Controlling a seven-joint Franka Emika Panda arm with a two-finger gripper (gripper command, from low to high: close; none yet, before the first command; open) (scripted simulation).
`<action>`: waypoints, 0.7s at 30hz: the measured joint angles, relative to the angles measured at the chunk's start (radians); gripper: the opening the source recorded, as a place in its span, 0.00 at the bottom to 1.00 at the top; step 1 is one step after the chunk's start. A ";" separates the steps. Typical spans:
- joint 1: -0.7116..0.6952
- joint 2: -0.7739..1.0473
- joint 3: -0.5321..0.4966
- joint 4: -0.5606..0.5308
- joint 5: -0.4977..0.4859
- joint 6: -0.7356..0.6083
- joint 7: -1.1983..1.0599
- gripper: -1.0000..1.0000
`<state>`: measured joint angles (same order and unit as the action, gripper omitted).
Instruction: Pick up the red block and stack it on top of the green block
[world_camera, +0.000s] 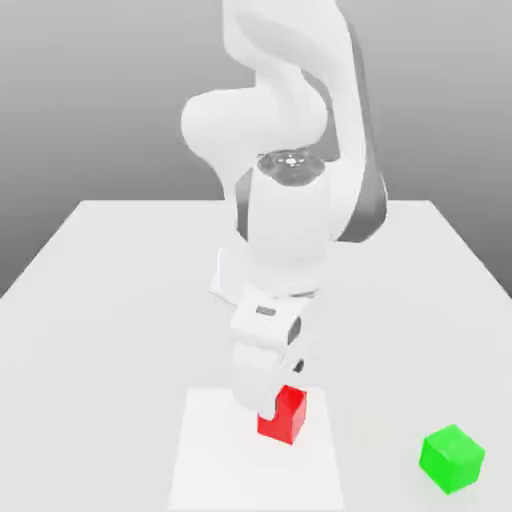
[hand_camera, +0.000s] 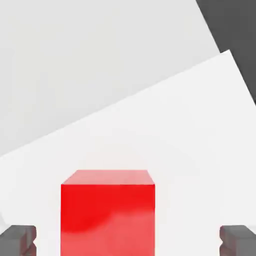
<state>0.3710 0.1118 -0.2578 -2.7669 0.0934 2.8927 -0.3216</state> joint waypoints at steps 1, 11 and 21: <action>-0.005 0.016 0.009 0.002 0.017 0.013 -0.012 0.50; -0.081 0.132 0.116 0.008 0.140 0.106 -0.098 0.00; -0.031 0.042 0.040 0.005 0.038 0.033 -0.027 0.00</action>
<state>0.3404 0.1537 -0.2181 -2.7624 0.1311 2.9254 -0.3487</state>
